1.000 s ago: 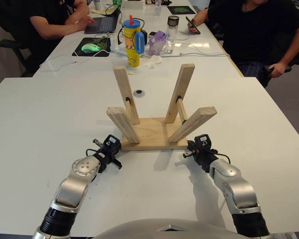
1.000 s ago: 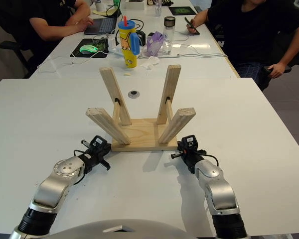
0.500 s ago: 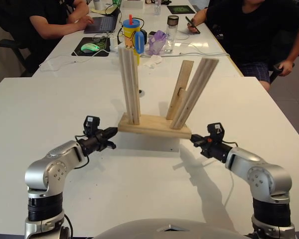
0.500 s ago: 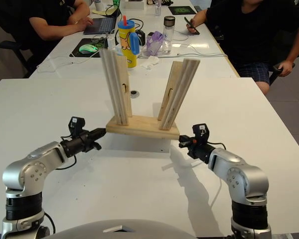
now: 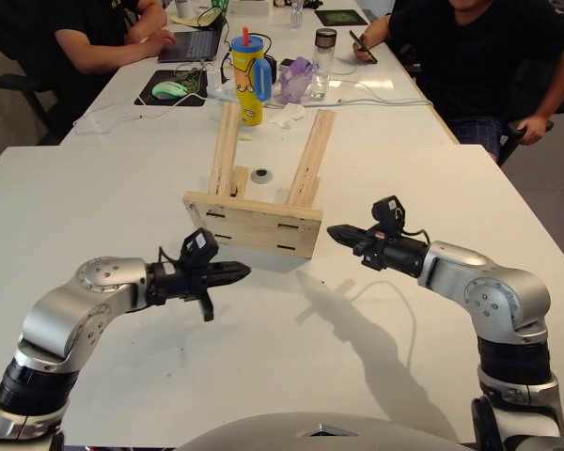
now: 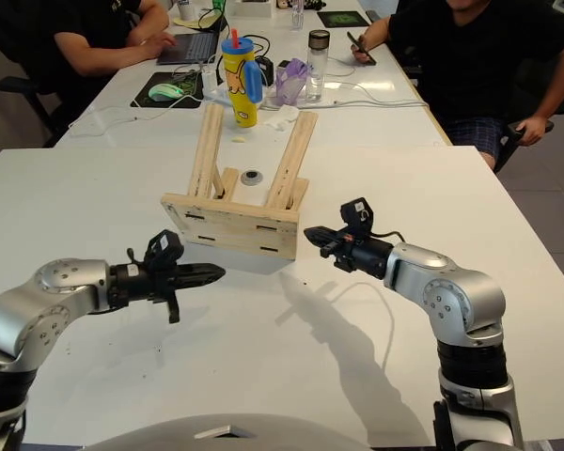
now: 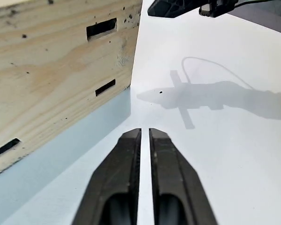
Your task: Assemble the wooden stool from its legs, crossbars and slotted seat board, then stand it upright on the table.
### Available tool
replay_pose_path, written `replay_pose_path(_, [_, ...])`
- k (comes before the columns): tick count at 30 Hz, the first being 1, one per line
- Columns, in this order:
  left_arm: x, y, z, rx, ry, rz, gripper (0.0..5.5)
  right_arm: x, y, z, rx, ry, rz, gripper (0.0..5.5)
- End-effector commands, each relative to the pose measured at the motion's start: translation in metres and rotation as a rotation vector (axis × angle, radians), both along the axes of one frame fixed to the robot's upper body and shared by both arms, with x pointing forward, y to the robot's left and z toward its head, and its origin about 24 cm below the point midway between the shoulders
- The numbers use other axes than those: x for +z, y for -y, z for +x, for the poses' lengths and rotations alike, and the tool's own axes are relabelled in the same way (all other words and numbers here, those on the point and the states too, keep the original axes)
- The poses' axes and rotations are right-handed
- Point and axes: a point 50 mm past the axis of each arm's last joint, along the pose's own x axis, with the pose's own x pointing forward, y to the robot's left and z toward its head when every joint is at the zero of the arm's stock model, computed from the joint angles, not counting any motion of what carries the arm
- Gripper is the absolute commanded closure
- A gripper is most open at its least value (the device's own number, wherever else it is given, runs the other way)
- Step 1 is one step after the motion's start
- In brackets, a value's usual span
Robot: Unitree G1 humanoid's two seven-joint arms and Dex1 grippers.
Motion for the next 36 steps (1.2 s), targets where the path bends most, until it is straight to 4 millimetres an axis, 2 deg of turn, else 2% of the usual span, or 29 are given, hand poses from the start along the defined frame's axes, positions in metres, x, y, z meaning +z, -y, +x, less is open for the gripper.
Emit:
replay_pose_path(1, [0.013,-0.02,0.01,0.048,0.054,-0.034,4.59,0.003,0.009,-0.002,0.014,0.139,0.056,5.3])
replay_pose_path(4, [0.007,-0.022,0.014,0.062,0.042,-0.06,4.13,0.001,0.014,0.0,0.104,0.23,0.069,4.88])
replay_pose_path(10, [-0.006,-0.009,0.015,0.003,-0.002,-0.083,3.2,-0.021,0.026,0.013,0.335,0.284,-0.098,3.9])
replay_pose_path(19, [-0.012,0.007,0.015,-0.084,-0.04,-0.111,1.81,-0.036,0.01,0.039,0.466,0.334,-0.143,2.44])
replay_pose_path(23, [-0.014,0.01,0.016,-0.102,-0.052,-0.107,1.24,-0.036,-0.001,0.047,0.489,0.377,-0.144,1.84])
replay_pose_path(28, [-0.014,0.014,0.018,-0.124,-0.054,-0.116,1.24,-0.029,-0.009,0.058,0.453,0.406,-0.06,1.84])
replay_pose_path(33, [-0.017,0.017,0.018,-0.13,-0.059,-0.119,1.22,-0.025,-0.017,0.065,0.463,0.369,0.05,2.56])
replay_pose_path(36, [-0.017,0.017,0.02,-0.13,-0.054,-0.113,1.22,-0.03,-0.019,0.064,0.504,0.317,0.063,3.01])
